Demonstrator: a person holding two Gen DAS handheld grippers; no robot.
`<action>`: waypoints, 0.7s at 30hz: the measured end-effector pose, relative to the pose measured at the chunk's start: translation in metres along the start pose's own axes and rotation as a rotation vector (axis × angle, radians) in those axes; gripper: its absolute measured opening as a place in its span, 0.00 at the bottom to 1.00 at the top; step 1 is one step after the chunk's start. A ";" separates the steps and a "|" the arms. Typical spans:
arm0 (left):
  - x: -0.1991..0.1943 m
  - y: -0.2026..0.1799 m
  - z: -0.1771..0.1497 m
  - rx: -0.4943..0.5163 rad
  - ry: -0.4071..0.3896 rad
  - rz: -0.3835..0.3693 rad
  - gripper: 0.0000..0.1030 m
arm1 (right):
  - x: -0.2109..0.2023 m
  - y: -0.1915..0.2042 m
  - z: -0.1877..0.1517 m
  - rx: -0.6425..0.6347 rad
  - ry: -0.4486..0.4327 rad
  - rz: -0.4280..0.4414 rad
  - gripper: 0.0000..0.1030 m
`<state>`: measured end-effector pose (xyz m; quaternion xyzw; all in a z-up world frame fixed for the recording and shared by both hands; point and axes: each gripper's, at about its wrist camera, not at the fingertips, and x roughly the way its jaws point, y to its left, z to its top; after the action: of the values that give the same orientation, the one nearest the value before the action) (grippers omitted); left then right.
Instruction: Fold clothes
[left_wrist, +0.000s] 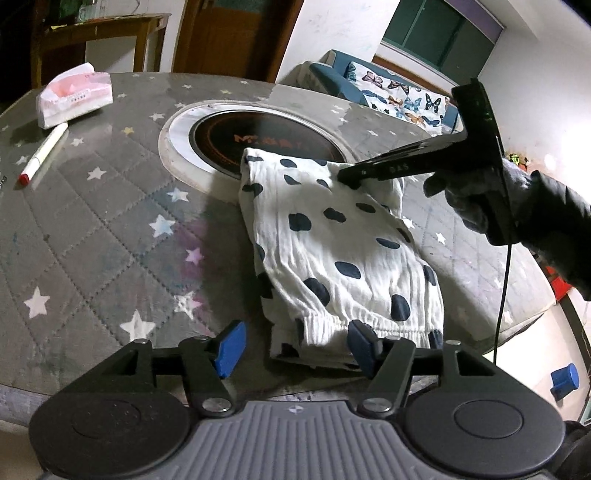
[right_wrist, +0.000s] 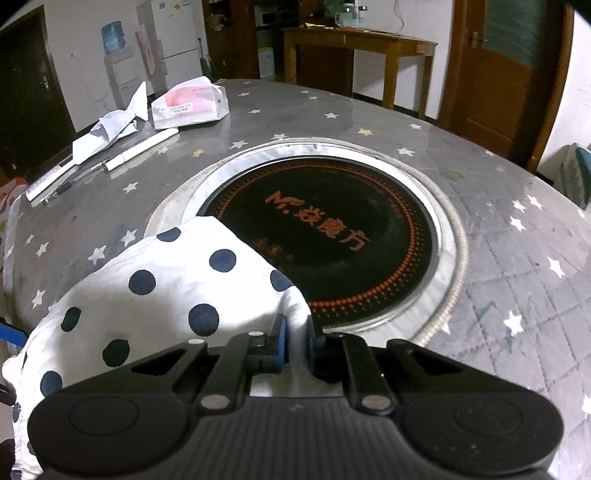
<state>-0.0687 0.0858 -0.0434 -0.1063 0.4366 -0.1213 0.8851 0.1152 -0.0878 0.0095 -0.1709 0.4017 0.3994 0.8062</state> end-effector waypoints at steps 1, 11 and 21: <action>0.001 0.000 0.000 0.001 0.001 0.001 0.63 | -0.002 -0.001 -0.002 0.004 -0.002 -0.006 0.09; 0.022 0.002 0.024 0.008 -0.022 0.020 0.63 | -0.033 -0.020 -0.037 0.086 -0.027 -0.099 0.09; 0.061 -0.014 0.064 0.080 -0.035 0.010 0.62 | -0.076 -0.046 -0.095 0.226 -0.042 -0.223 0.08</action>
<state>0.0167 0.0586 -0.0469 -0.0706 0.4165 -0.1324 0.8967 0.0754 -0.2120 0.0083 -0.1143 0.4056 0.2633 0.8678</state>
